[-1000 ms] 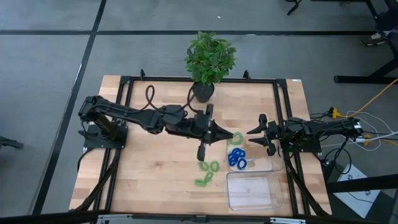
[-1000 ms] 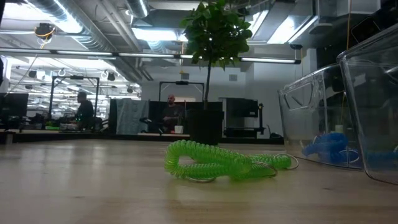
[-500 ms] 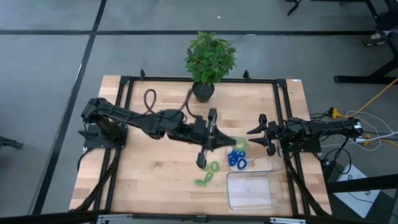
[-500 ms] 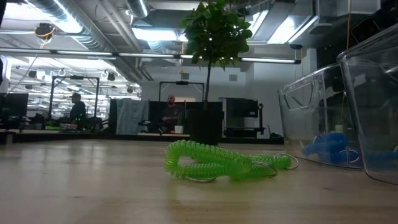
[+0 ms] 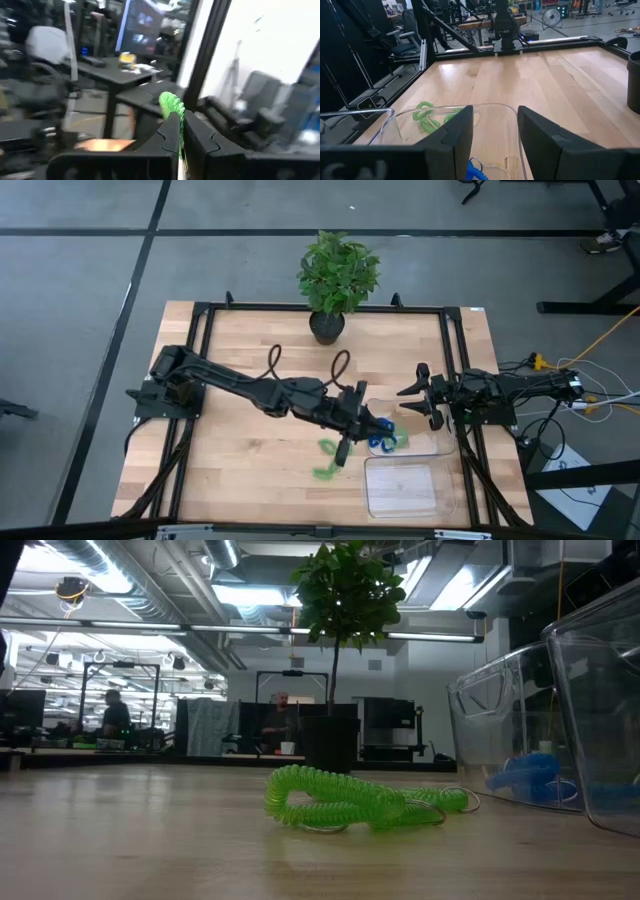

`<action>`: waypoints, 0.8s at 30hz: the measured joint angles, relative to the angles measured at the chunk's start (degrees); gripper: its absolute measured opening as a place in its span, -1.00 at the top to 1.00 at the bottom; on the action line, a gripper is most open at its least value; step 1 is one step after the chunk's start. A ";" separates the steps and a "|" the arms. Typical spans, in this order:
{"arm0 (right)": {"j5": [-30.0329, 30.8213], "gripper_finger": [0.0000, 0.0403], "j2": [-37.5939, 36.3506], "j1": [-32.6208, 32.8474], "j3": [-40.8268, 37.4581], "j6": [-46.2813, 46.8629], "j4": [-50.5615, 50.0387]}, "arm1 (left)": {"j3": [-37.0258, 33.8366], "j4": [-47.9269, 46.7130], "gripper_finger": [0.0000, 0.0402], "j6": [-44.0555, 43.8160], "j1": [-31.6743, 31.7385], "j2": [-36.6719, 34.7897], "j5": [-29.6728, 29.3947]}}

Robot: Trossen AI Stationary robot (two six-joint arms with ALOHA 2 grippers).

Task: Sort spring keychains
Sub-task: Put the green spring keychain in the bottom transparent bin

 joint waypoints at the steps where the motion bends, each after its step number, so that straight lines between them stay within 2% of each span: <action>1: 0.02 0.24 0.01 0.00 0.00 0.00 0.00 | 0.04 1.38 0.97 -1.57 0.00 0.60 1.07; 7: 0.00 0.24 0.00 0.00 0.00 0.00 0.00 | 0.15 1.73 0.97 -9.32 0.02 3.42 4.11; 12: 0.00 0.24 0.01 0.00 0.00 0.00 -0.02 | 4.28 1.50 0.97 -13.86 0.00 7.07 8.74; 19: 0.00 0.24 0.02 0.00 0.00 0.00 0.00 | 12.95 -5.42 0.97 -14.27 -0.57 12.42 13.35; 24: 0.00 0.24 0.00 0.00 0.00 0.00 0.00 | 14.91 -10.06 0.96 -13.07 -0.81 14.15 14.13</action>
